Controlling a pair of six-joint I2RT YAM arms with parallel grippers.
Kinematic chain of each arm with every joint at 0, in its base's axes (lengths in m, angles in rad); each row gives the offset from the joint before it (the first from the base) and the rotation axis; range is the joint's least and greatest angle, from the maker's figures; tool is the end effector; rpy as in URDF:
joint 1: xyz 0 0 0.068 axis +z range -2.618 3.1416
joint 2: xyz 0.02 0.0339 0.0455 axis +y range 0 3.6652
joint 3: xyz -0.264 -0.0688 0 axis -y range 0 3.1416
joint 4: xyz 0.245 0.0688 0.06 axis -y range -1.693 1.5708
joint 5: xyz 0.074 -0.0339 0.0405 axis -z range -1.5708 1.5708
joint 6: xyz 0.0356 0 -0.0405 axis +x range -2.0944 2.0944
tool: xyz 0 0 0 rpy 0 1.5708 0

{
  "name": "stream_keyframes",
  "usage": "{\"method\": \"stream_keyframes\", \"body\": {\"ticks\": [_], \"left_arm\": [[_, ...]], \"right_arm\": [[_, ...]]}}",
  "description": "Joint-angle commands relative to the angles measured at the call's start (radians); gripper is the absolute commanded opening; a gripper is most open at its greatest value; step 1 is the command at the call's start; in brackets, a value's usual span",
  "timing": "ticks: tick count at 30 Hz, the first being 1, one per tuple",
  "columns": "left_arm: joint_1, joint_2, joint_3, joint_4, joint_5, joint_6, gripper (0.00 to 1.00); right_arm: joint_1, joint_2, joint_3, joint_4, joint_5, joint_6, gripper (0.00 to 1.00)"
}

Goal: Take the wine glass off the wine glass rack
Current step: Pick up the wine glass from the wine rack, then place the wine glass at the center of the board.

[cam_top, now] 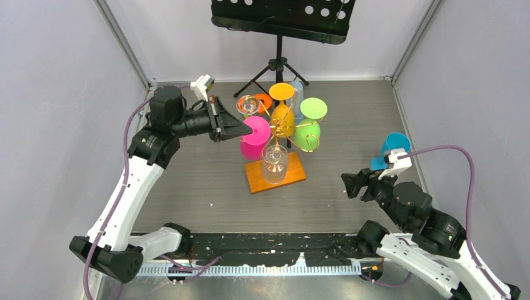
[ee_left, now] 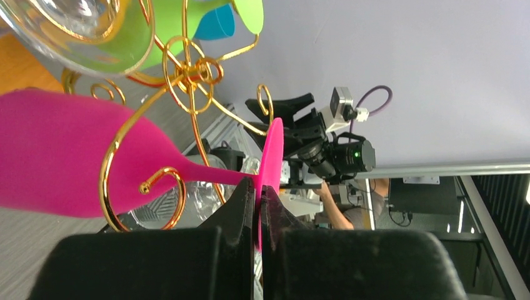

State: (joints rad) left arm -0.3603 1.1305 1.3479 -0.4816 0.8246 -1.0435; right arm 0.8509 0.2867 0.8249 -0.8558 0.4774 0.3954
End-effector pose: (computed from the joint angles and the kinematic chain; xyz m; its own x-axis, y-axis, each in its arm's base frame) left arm 0.2046 -0.1050 0.4381 -0.9030 -0.2867 -0.3200 0.2430 0.2735 -0.9307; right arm 0.0431 0.0243 0.3323 -0.3364 0.1353 -0.9320 -0.2714 0.9337 0.2335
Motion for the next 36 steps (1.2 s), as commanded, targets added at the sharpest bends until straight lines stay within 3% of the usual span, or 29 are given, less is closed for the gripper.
{"method": "stream_keyframes", "body": {"ticks": [1, 12, 24, 32, 36], "left_arm": [[-0.006, -0.044, -0.016, 0.044, 0.078, 0.019, 0.00], [-0.008, -0.088, -0.044, 0.009, 0.095, 0.054, 0.00], [-0.006, -0.197, -0.036, -0.198, 0.073, 0.230, 0.00], [-0.011, -0.300, -0.099, -0.285, 0.101, 0.358, 0.00], [-0.052, -0.343, -0.097, -0.403, 0.030, 0.459, 0.00]], "right_arm": [[0.001, 0.006, 0.031, 0.024, 0.006, 0.013, 0.73], [0.001, 0.002, 0.047, 0.015, -0.004, 0.031, 0.73], [0.000, 0.092, 0.161, 0.011, -0.040, -0.061, 0.74], [0.000, 0.183, 0.228, -0.016, -0.180, -0.149, 0.76], [0.000, 0.221, 0.270, -0.020, -0.277, -0.146, 0.76]]}}
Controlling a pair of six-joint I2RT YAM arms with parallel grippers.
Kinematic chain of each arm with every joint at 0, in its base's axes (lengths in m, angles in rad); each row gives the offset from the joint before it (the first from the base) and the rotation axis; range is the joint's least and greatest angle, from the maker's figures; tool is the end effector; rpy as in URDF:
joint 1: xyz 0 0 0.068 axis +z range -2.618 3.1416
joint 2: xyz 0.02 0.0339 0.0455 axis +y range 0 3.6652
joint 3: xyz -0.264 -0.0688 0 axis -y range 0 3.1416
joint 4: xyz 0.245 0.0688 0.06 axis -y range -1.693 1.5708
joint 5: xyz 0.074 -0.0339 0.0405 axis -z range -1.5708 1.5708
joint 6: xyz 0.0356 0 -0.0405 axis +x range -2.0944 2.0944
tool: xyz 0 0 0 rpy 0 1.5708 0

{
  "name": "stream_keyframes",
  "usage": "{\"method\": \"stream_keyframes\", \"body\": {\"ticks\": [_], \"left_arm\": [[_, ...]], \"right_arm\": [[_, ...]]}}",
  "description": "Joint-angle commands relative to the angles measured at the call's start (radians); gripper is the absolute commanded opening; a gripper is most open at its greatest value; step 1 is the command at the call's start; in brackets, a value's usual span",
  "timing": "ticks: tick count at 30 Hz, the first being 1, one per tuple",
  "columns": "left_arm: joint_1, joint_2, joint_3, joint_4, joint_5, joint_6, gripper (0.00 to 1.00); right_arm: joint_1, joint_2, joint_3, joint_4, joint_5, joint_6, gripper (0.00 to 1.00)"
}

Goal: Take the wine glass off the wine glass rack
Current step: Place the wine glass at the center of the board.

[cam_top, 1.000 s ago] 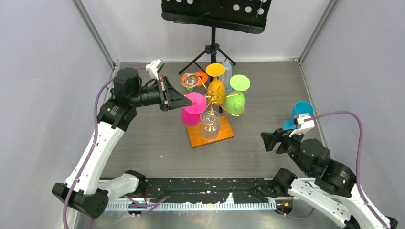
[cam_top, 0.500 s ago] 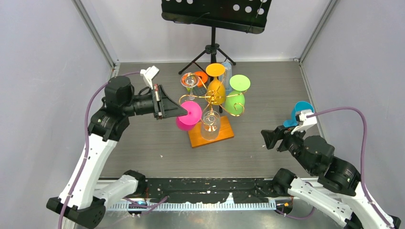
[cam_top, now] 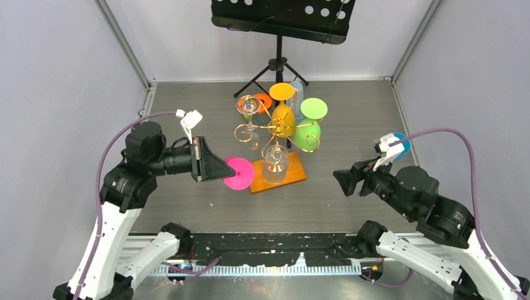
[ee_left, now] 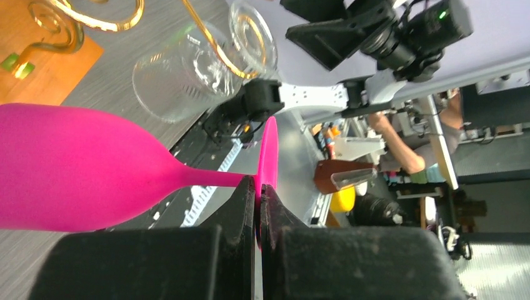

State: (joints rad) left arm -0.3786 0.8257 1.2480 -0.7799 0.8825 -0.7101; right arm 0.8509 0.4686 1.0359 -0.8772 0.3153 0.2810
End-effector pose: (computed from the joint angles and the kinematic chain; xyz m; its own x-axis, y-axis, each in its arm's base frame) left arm 0.1110 -0.0737 0.4289 -0.8379 -0.1123 -0.5341 0.4758 0.3291 -0.8157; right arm 0.0489 0.0390 0.3821 -0.3374 0.0151 -0.9412 -0.4439 0.8791 0.1732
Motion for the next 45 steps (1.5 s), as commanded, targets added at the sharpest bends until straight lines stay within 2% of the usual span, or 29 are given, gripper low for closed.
{"method": "stream_keyframes", "body": {"ticks": [1, 5, 12, 18, 21, 27, 31, 36, 45], "left_arm": [[-0.045, -0.050, 0.004, -0.131, -0.053, 0.146, 0.00], [-0.111, -0.108, -0.017, -0.187, -0.162, 0.192, 0.00], [-0.289, -0.197, -0.064, -0.205, -0.342, 0.195, 0.00], [-0.440, -0.209, -0.080, -0.210, -0.473, 0.175, 0.00], [-0.550, -0.195, -0.059, -0.223, -0.595, 0.166, 0.00], [-0.780, -0.122, 0.007, -0.253, -0.838, 0.151, 0.00], [-0.945, -0.038, 0.070, -0.299, -1.011, 0.135, 0.00], [-1.091, 0.010, 0.137, -0.348, -1.155, 0.099, 0.00], [-1.313, 0.122, 0.237, -0.442, -1.404, 0.015, 0.00]], "right_arm": [[0.000, 0.053, 0.071, -0.004, -0.139, -0.024, 0.76], [0.000, 0.110, 0.091, -0.028, -0.228, -0.010, 0.74], [0.001, 0.168, 0.105, -0.013, -0.376, 0.054, 0.70], [0.007, 0.189, 0.113, 0.007, -0.453, 0.117, 0.70], [0.033, 0.208, 0.121, 0.012, -0.463, 0.140, 0.69], [0.166, 0.275, 0.178, 0.040, -0.418, 0.198, 0.69], [0.312, 0.345, 0.257, 0.046, -0.279, 0.238, 0.69], [0.440, 0.422, 0.312, 0.086, -0.210, 0.294, 0.69], [0.518, 0.546, 0.415, 0.137, -0.110, 0.370, 0.70]]}}
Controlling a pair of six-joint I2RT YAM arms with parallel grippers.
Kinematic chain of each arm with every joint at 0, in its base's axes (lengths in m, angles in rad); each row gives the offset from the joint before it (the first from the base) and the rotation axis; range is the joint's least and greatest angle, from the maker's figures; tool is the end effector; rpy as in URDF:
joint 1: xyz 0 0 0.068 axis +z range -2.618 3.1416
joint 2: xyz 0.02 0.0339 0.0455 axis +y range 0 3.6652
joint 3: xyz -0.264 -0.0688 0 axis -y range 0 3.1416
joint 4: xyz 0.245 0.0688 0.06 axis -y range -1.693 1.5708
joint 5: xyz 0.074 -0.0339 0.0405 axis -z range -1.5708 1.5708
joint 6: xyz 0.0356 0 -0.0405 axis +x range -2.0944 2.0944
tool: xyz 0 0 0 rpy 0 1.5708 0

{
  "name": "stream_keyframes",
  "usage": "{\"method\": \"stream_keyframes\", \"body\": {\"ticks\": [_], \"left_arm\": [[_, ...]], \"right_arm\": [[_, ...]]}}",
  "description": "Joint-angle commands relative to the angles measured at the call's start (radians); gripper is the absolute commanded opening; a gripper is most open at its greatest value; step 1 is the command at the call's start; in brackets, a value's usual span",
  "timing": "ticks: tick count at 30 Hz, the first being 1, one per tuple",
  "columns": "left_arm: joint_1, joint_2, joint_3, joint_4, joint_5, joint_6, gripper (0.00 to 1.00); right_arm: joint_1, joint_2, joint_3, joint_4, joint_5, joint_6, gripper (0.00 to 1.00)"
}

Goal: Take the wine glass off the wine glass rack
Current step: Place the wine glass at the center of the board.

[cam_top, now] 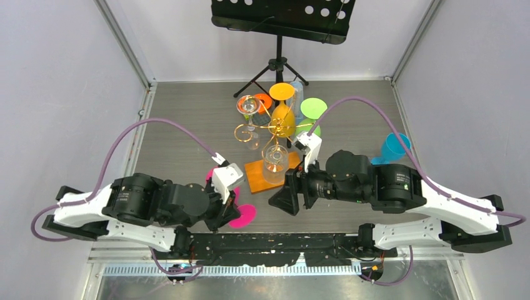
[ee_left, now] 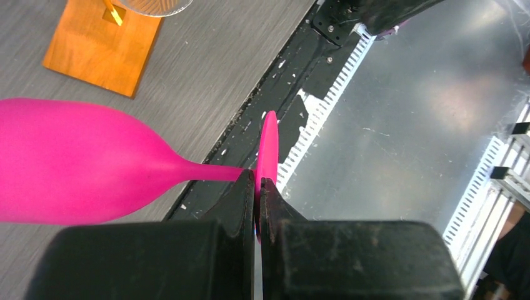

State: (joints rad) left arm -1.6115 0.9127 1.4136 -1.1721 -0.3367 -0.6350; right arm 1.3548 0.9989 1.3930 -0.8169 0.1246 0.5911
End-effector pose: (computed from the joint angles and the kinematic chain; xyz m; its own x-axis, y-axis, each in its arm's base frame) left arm 0.0065 -0.1293 0.4257 -0.5453 0.3697 -0.7523 0.7827 0.5458 -0.2991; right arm 0.0429 0.1749 0.4401 -0.5996 -0.1526 -0.7856 -0.7356 0.4918 0.4659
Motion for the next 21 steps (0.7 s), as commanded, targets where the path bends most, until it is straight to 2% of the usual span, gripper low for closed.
{"method": "stream_keyframes", "body": {"ticks": [1, 8, 15, 21], "left_arm": [[-0.113, 0.047, 0.084, -0.066, -0.216, -0.073, 0.00], [-0.282, 0.146, 0.172, -0.185, -0.401, -0.129, 0.00], [-0.393, 0.195, 0.217, -0.237, -0.534, -0.122, 0.00], [-0.449, 0.207, 0.228, -0.243, -0.584, -0.094, 0.00]], "right_arm": [[0.015, 0.018, 0.061, 0.083, 0.087, 0.073, 0.70], [0.030, 0.104, 0.121, 0.104, 0.086, 0.109, 0.70], [0.030, 0.164, 0.143, 0.108, 0.045, 0.136, 0.70], [0.030, 0.210, 0.155, 0.113, 0.003, 0.158, 0.70]]}}
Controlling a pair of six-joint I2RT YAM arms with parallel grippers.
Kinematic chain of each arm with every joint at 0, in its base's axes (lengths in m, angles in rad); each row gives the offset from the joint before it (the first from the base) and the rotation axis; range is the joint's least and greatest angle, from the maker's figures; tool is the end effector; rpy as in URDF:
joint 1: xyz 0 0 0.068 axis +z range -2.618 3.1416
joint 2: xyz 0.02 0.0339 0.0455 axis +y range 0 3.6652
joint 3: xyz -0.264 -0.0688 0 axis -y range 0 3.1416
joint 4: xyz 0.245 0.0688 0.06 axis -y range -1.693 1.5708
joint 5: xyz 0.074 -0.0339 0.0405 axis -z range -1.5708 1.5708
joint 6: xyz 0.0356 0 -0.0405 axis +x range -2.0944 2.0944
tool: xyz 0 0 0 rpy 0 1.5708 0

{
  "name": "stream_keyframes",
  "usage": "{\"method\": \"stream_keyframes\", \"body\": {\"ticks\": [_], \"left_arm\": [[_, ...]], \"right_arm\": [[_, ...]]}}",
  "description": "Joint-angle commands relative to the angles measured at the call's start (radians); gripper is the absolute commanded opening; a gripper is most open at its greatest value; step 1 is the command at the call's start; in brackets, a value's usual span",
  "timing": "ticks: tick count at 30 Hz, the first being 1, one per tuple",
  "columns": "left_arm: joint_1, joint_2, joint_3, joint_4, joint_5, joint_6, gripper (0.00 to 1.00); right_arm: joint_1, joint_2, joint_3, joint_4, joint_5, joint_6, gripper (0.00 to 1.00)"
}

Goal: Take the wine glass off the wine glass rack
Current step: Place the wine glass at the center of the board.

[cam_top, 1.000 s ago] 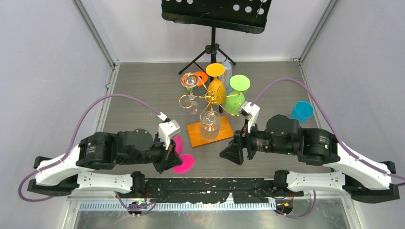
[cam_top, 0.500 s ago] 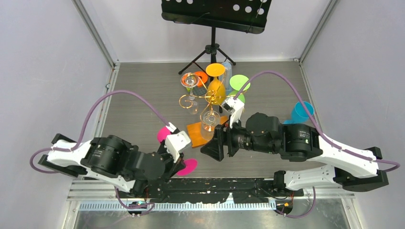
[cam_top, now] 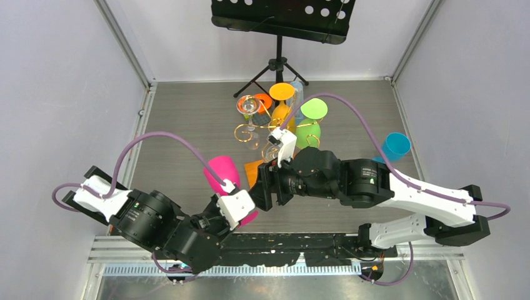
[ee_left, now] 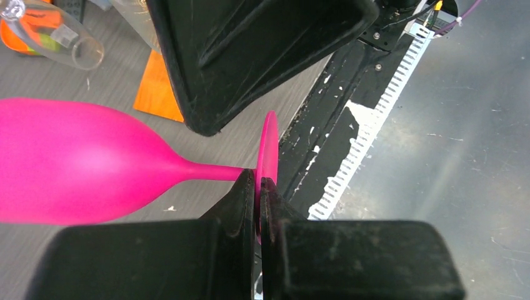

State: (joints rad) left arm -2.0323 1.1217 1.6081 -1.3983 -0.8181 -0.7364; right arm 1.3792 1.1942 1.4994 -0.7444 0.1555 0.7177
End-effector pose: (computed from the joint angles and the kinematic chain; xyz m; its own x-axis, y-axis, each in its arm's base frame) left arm -0.0454 -0.1496 0.4411 -0.2839 0.4602 -0.8412 0.8374 0.5464 0.0163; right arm 0.0506 0.2320 0.4434 -0.6813 -0.1002 -0.7251 -0.6573 0.5199 0.5456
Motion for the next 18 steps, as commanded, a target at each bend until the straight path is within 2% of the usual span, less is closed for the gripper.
{"method": "stream_keyframes", "body": {"ticks": [1, 14, 18], "left_arm": [[-0.033, -0.004, 0.032, -0.016, -0.106, 0.009, 0.00], [-0.089, -0.030, 0.007, 0.015, -0.153, 0.025, 0.00], [-0.101, -0.035, 0.004, 0.016, -0.175, 0.025, 0.00]], "right_arm": [[0.006, 0.026, 0.049, 0.044, -0.042, 0.034, 0.70], [0.007, 0.136, 0.078, 0.094, -0.119, 0.065, 0.69], [0.007, 0.163, 0.082, 0.106, -0.140, 0.074, 0.64]]}}
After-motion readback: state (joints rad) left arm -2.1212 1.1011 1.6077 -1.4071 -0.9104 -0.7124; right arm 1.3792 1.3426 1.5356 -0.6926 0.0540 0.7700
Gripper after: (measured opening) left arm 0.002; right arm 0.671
